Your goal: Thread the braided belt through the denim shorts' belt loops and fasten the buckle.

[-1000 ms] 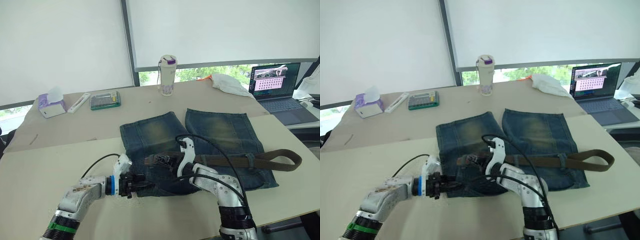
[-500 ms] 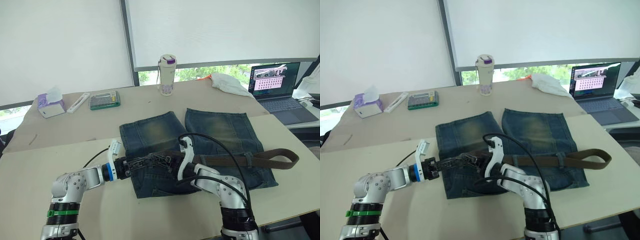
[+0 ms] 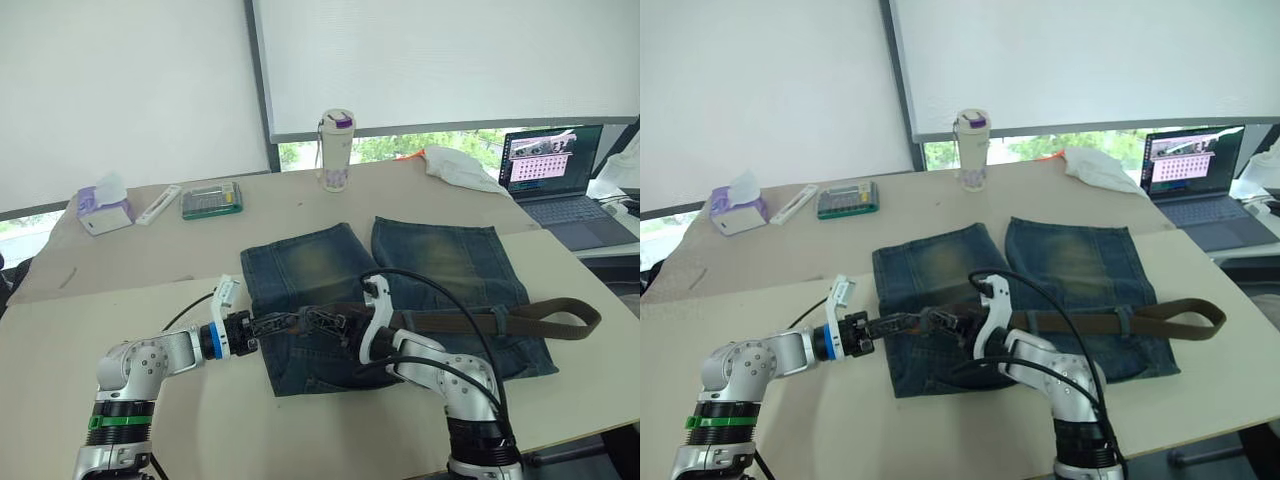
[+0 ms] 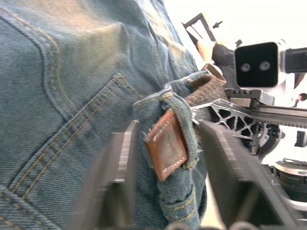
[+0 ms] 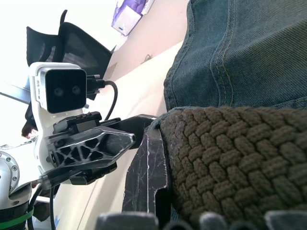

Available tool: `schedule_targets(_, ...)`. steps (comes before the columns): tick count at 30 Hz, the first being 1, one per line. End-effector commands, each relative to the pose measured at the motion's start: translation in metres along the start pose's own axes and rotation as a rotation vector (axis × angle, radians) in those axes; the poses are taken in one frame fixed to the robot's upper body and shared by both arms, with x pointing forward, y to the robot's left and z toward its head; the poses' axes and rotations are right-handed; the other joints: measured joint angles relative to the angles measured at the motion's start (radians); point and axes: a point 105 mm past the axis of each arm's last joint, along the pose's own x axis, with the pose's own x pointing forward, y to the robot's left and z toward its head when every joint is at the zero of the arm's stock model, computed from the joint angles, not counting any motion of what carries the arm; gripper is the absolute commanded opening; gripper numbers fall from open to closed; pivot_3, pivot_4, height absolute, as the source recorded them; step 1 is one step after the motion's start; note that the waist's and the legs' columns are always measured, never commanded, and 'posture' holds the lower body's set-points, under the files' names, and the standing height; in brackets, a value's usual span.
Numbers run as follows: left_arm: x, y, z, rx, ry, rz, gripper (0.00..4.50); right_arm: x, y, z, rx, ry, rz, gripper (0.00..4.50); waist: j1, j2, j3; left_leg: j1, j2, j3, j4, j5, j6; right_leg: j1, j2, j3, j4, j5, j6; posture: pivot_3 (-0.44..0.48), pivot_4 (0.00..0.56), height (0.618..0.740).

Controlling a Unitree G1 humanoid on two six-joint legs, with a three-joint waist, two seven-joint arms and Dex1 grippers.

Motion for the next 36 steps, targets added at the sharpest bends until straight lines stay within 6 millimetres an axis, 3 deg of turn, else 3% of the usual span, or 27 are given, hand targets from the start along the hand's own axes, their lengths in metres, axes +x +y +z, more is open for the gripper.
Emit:
schedule_targets(1,-0.006,-0.005,0.007,0.029,-0.014,-0.024,2.47,-0.003,0.011,0.01,-0.02,-0.041,0.045,0.0,0.0,0.0,0.0,0.0,0.0,0.0,0.0,0.0,0.0,0.0,0.0,0.0,0.0,0.0,0.0,0.0,0.15,0.74)
schedule_targets(4,-0.007,-0.004,0.006,0.029,-0.009,-0.025,2.47,-0.003,0.011,0.011,-0.02,-0.043,0.045,0.0,0.0,0.0,0.0,0.0,0.0,0.0,0.0,0.0,0.0,0.0,0.0,0.0,0.0,0.0,0.0,0.0,0.15,0.74)
schedule_targets(5,-0.006,-0.005,0.005,0.027,-0.007,-0.035,1.93,-0.003,0.011,0.011,-0.021,-0.044,0.045,0.0,0.001,0.0,0.0,0.0,0.0,0.0,0.0,0.0,0.0,0.0,0.0,0.0,0.0,0.0,0.0,0.0,0.15,0.74)
schedule_targets(11,-0.002,-0.007,0.0,0.029,0.009,-0.055,0.02,-0.003,0.011,0.011,-0.025,-0.042,0.047,0.0,0.005,0.0,0.0,0.0,0.0,0.0,0.0,0.0,0.0,0.0,0.0,0.0,0.0,0.0,0.0,0.0,0.15,0.74)
schedule_targets(15,0.001,-0.007,-0.001,0.033,0.01,-0.06,0.02,-0.006,0.01,0.013,-0.106,-0.04,0.021,0.0,0.009,0.0,0.0,0.0,0.0,0.0,0.0,0.0,0.0,0.0,0.0,0.0,0.0,0.0,0.0,0.0,0.15,0.74)
schedule_targets(17,0.003,-0.007,-0.001,0.036,0.006,-0.059,0.0,-0.014,0.011,0.01,-0.199,-0.007,-0.007,0.84,0.011,0.0,0.0,0.0,0.0,0.0,0.0,0.0,0.0,0.0,0.0,0.0,0.0,0.0,0.0,0.0,0.15,0.74)
schedule_targets(18,0.005,-0.007,0.0,0.037,0.004,-0.062,0.0,-0.023,0.007,0.008,-0.286,0.025,-0.062,0.97,0.014,0.0,0.0,0.0,0.0,0.0,0.0,0.0,0.0,0.0,0.0,0.0,0.0,0.0,0.0,0.0,0.15,0.74)
schedule_targets(19,0.006,-0.007,0.001,0.037,0.003,-0.065,0.0,-0.03,0.004,0.006,-0.347,0.047,-0.1,1.39,0.016,0.0,0.0,0.0,-0.001,0.0,0.001,0.0,0.0,0.0,0.0,0.0,-0.001,0.0,0.0,0.0,0.15,0.74)
schedule_targets(21,0.01,-0.009,-0.001,0.037,0.006,-0.074,0.0,-0.065,-0.008,0.004,-0.548,0.124,-0.273,2.1,0.02,0.0,0.0,-0.001,-0.001,0.0,0.001,0.0,0.0,0.0,0.0,-0.001,-0.001,0.0,0.0,0.0,0.15,0.74)
schedule_targets(24,0.013,-0.009,-0.005,0.035,0.011,-0.081,0.0,-0.103,-0.011,0.0,-0.684,0.186,-0.397,3.13,0.032,-0.002,0.001,-0.002,-0.002,0.0,0.002,0.0,0.0,0.0,-0.001,-0.002,-0.006,0.0,0.001,0.0,0.15,0.74)
schedule_targets(29,0.013,-0.008,-0.008,0.025,0.02,-0.088,0.0,-0.143,-0.02,-0.005,-0.66,0.187,-0.571,3.13,0.034,-0.003,0.002,-0.002,0.001,-0.001,0.001,0.0,0.0,0.003,-0.001,0.001,-0.009,0.0,0.0,0.0,0.15,0.74)
schedule_targets(33,0.015,-0.008,-0.013,0.017,0.04,-0.099,0.0,-0.15,-0.046,0.0,-0.535,0.144,-0.725,3.13,0.037,-0.004,0.002,-0.002,0.001,-0.001,0.001,0.0,0.0,0.003,-0.001,0.001,-0.009,0.0,0.0,0.0,0.15,0.74)
schedule_targets(36,0.019,-0.01,-0.016,0.028,0.057,-0.112,0.0,-0.143,-0.056,0.003,-0.46,0.122,-0.748,3.13,0.039,-0.004,0.002,-0.001,0.0,-0.001,0.001,0.0,0.0,0.003,-0.001,0.001,-0.009,0.0,-0.001,0.0,0.15,0.74)
